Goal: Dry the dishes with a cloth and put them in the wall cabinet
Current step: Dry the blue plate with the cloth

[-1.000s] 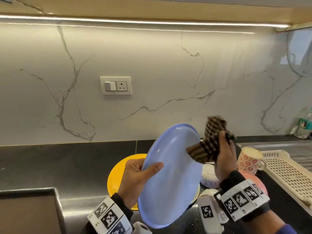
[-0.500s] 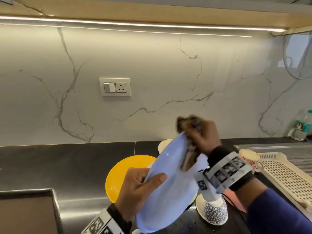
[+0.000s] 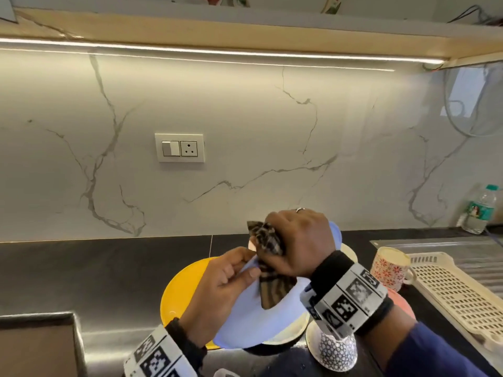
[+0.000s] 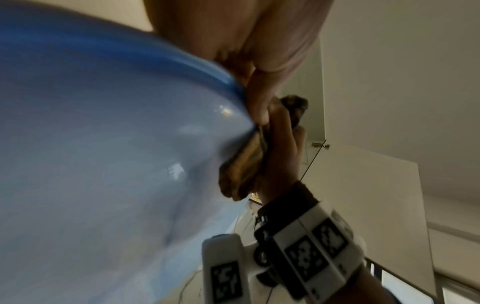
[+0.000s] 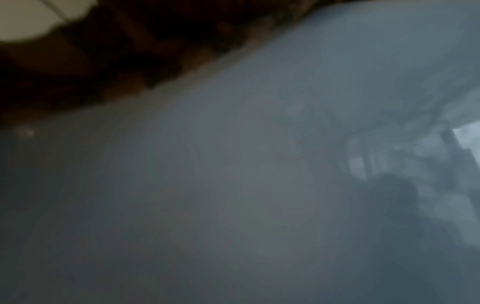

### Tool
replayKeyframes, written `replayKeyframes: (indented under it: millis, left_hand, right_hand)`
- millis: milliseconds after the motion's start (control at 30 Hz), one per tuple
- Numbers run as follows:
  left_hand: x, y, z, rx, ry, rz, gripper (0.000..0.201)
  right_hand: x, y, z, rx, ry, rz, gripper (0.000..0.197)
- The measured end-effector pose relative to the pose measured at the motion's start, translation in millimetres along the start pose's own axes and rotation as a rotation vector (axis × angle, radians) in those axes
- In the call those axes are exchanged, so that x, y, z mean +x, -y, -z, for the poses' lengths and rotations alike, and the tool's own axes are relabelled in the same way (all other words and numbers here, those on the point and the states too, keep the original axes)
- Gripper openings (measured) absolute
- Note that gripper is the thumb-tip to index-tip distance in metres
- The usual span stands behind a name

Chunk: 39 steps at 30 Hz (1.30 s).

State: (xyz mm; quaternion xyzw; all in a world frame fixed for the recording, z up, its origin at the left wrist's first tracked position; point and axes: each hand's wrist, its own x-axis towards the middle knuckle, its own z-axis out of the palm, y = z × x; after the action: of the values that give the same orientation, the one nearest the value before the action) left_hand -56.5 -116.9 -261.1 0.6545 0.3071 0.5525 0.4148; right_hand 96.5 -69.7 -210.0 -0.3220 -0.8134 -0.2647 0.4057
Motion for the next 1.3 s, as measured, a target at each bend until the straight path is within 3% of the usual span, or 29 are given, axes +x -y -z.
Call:
replayKeyframes:
  millis: [133,267,367,433,500,600,667,733,833,900,1100,1167,1200,1300]
  left_hand:
    - [-5.0,-7.2,2.6,-0.118,-0.075,-0.023,0.022]
    - [-10.6,-12.2,11.3,-0.209,-0.156,-0.063,0.014]
    - [-9.0,-11.1,18.0,-0.141,-0.051,0.001,0.017]
    - [-3.0,-8.7,18.4,-0.006,0.085,0.044,0.028]
    - [4.7,-5.6,11.1,0.128,0.139,0.054,0.034]
    - [11.9,-4.8,-4.1,0.08,0.077,0.003,0.034]
    - [11.5,-7.6,-6.6,0.009,-0.025,-0.02,0.034]
    - [8.2,-10.6,-4.7,-0.07,-0.102,-0.044,0.035]
    - [5.0,-20.5,-0.7,-0.232,-0.233,-0.077,0.018]
    - [5.1,-20.7,1.9,-0.29,-0.286,-0.091,0.022]
    - [1.7,-12.0,-3.0,-0.341,-0.312,-0.071,0.02]
    - [1.8,-7.9,-1.7,-0.347,-0.318,-0.072,0.046]
    - [3.0,-5.8,0.0,-0.356,-0.348,-0.074,0.049]
    - [4.0,-2.5,0.5,-0.398,-0.397,-0.093,0.036]
  right_hand:
    - [4.6,-24.3,10.7,0.115,-0.092,-0.185,0.039]
    - [-5.7,-62.1,14.6,0.544,-0.253,-0.721,0.048]
    - [-17.8,-70.1,12.1,0.511,-0.258,-0.876,0.047]
    - [-17.8,-61.3,13.8,0.37,-0.217,-0.778,0.045]
    - [-9.2,-45.2,14.9,0.168,-0.142,-0.47,0.041]
    - [4.8,-19.6,6.3,0.005,-0.037,-0.059,0.038]
    - [11.4,-21.9,7.5,0.055,-0.029,-0.061,0.038]
    - [14.1,-38.6,14.5,0.188,-0.078,-0.288,0.04]
    - [7.0,-74.8,18.7,0.474,-0.183,-0.782,0.044]
    - [-3.9,-95.1,11.9,0.626,-0.223,-1.016,0.042]
    - [-42.7,-104.8,-8.4,0.795,-0.259,-1.233,0.033]
    - [-54.3,-103.2,-11.9,0.857,-0.286,-1.32,0.03]
    - [-59.3,-100.6,-12.3,0.907,-0.309,-1.376,0.028]
    - [-72.1,-91.2,-10.1,1.061,-0.4,-1.488,0.027]
